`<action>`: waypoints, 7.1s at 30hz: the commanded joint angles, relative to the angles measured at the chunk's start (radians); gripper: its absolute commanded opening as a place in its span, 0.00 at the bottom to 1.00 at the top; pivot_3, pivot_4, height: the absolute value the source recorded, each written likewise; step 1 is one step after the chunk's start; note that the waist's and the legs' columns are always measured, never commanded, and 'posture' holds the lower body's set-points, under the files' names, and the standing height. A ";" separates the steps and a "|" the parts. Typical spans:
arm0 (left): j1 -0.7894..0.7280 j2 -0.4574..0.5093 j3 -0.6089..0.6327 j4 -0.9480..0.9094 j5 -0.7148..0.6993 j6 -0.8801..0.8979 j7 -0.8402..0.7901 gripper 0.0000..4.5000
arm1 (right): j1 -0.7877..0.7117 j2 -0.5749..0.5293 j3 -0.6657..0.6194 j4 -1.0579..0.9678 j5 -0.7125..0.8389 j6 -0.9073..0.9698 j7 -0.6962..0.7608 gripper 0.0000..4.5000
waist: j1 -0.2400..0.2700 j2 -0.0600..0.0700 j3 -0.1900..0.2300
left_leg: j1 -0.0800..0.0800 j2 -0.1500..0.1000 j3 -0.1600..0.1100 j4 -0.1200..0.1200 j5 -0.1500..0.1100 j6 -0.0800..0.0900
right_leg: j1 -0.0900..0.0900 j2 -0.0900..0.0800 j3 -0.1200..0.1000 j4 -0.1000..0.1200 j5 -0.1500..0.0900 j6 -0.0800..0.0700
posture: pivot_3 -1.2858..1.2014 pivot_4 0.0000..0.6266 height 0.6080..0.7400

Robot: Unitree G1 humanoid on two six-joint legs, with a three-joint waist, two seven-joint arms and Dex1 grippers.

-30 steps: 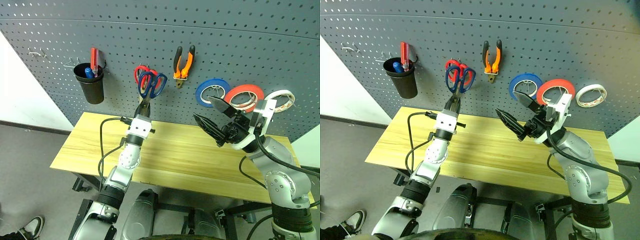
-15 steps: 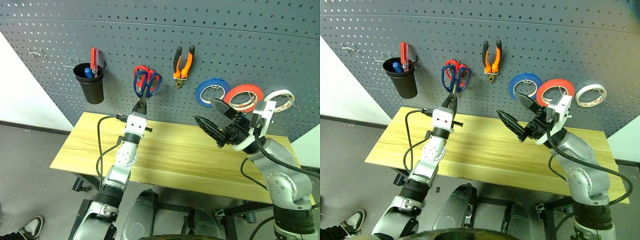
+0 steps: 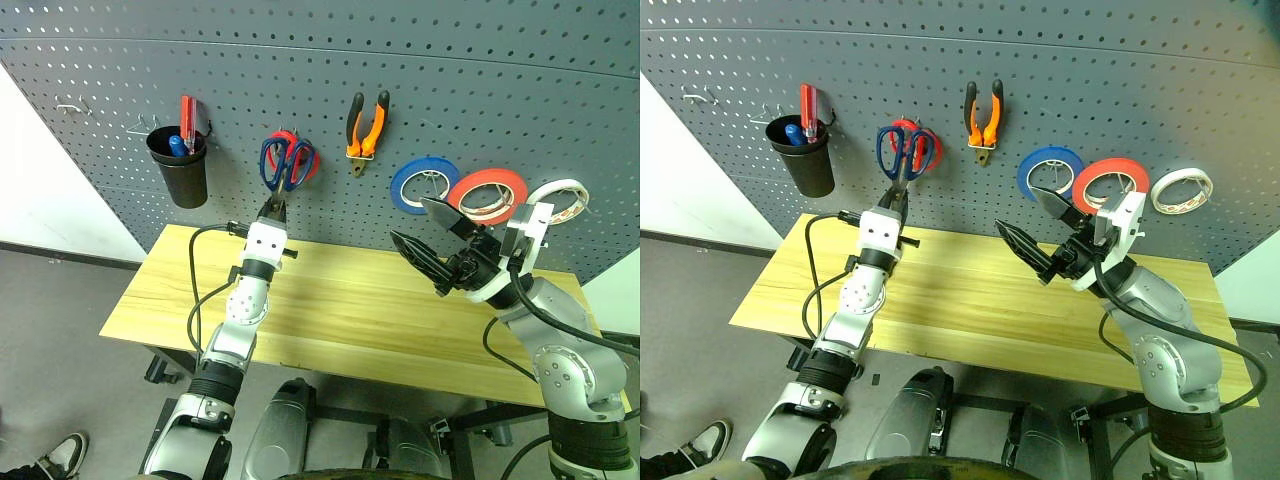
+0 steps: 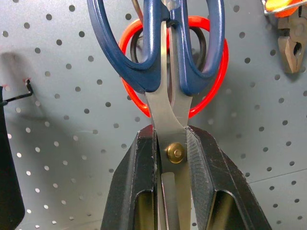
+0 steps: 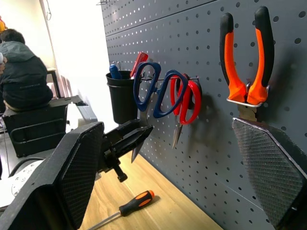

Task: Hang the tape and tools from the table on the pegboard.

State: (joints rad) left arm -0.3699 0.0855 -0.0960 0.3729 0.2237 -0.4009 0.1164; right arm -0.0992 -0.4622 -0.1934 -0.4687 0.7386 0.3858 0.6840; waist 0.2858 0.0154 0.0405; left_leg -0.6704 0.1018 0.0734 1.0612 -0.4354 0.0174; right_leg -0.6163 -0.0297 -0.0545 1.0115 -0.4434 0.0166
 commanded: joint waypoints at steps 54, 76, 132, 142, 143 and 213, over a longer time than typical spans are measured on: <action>0.160 0.059 0.100 -0.207 -0.094 0.279 -0.060 1.00 | 0.018 -0.004 0.011 -0.017 -0.027 -0.022 0.003 1.00 | 0.003 0.000 0.000 | 0.000 0.001 0.000 0.000 0.000 0.000 | 0.001 0.000 0.000 -0.001 0.000 0.000 | 0.63 0.10 0.16; -0.098 -0.015 0.176 -0.166 -0.299 1.108 -0.130 1.00 | -0.019 -0.091 0.239 -0.007 -0.234 0.094 -0.010 1.00 | -0.001 0.000 0.000 | 0.000 0.001 -0.001 0.001 0.000 0.000 | 0.001 0.000 0.001 0.000 0.000 0.000 | 0.63 0.13 0.16; -0.217 0.015 0.243 0.103 -0.328 1.146 -0.138 0.23 | 0.069 -0.090 0.209 -0.042 -0.234 0.103 -0.024 1.00 | -0.006 -0.002 0.001 | -0.001 0.002 0.000 0.001 0.000 0.000 | 0.000 0.000 0.001 0.000 -0.002 -0.001 | 0.62 0.16 0.16; -0.208 0.011 0.246 0.076 -0.337 1.189 -0.143 0.13 | 0.069 -0.088 0.209 -0.037 -0.237 0.097 -0.023 1.00 | -0.006 -0.002 0.001 | -0.001 0.003 0.000 0.001 0.000 0.000 | 0.000 0.000 0.002 0.000 -0.002 -0.001 | 0.62 0.16 0.16; -0.206 0.011 0.245 0.071 -0.336 1.190 -0.143 0.13 | 0.069 -0.088 0.209 -0.036 -0.237 0.097 -0.023 1.00 | -0.006 -0.002 0.001 | -0.001 0.003 0.000 0.001 0.000 0.000 | 0.000 0.000 0.002 0.000 -0.002 -0.001 | 0.62 0.16 0.16; -0.054 0.198 0.076 -0.365 0.108 -0.312 -0.022 0.13 | -0.038 -0.048 0.123 0.066 -0.126 -0.023 0.128 1.00 | 0.050 -0.001 0.001 | 0.000 0.000 0.003 0.000 0.000 0.001 | 0.003 0.000 -0.001 -0.004 -0.002 -0.001 | 0.64 0.09 0.16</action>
State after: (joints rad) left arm -0.3946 0.2755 -0.0576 0.0002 0.3568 -0.7214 0.0739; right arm -0.1213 -0.5055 -0.0553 -0.3970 0.6106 0.3855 0.8041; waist 0.3362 0.0142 0.0412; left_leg -0.6708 0.1014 0.0763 1.0614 -0.4357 0.0180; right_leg -0.6134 -0.0298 -0.0559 1.0079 -0.4459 0.0158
